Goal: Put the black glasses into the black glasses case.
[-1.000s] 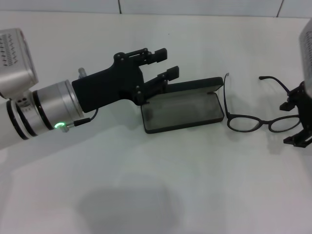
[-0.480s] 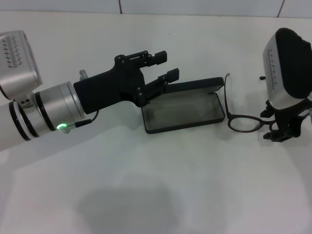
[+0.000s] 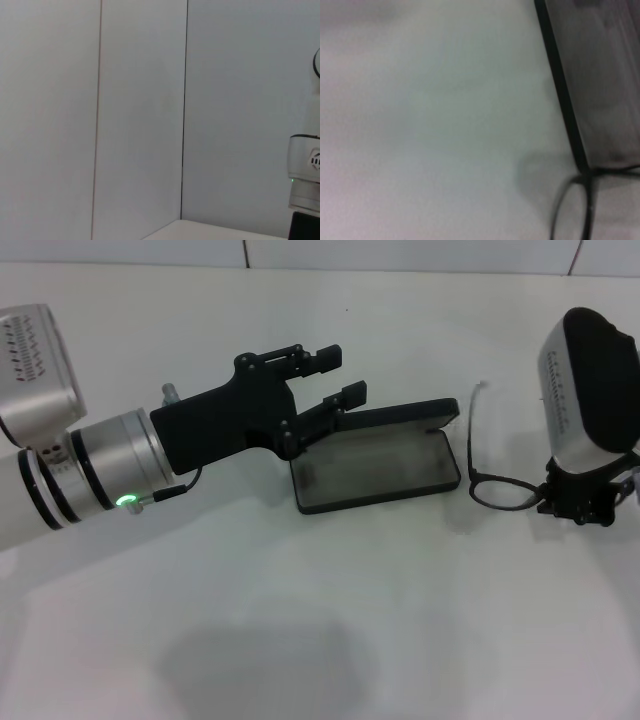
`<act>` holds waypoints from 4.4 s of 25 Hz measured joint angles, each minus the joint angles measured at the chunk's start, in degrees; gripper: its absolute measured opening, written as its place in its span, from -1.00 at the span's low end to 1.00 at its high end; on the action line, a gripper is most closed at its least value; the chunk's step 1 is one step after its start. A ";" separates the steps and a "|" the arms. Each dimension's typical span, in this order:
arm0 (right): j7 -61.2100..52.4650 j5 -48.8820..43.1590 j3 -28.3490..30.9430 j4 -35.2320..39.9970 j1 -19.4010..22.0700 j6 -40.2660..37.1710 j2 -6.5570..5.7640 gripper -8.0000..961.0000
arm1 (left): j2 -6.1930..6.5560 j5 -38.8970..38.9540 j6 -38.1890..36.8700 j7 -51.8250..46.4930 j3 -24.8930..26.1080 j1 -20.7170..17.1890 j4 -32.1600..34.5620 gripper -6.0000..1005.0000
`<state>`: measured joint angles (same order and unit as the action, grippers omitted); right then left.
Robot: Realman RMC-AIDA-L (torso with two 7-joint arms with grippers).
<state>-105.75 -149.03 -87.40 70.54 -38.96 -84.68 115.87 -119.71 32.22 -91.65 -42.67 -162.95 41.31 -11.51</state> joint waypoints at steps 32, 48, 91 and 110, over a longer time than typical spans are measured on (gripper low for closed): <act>58.67 54.19 11.10 -8.05 18.55 4.84 0.17 -0.77 | 1.19 -5.76 -10.24 -13.90 -0.09 10.86 -0.76 -0.02; 72.13 59.75 11.97 -7.67 23.17 2.57 0.00 -0.77 | 0.95 -9.60 -8.40 -24.29 0.00 15.22 -1.63 -0.02; 84.09 66.94 20.80 -16.37 24.66 -24.58 -0.45 -0.77 | 0.33 -13.57 0.65 -30.28 0.01 16.28 -2.01 -0.01; 73.43 66.45 22.06 -38.06 11.88 -16.90 -0.15 -0.76 | 0.24 -8.93 -3.45 -12.55 -0.01 15.45 4.24 0.00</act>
<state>-32.32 -82.58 -65.33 32.48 -27.09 -101.58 115.71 -119.47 23.28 -95.10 -55.21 -162.96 56.76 -7.27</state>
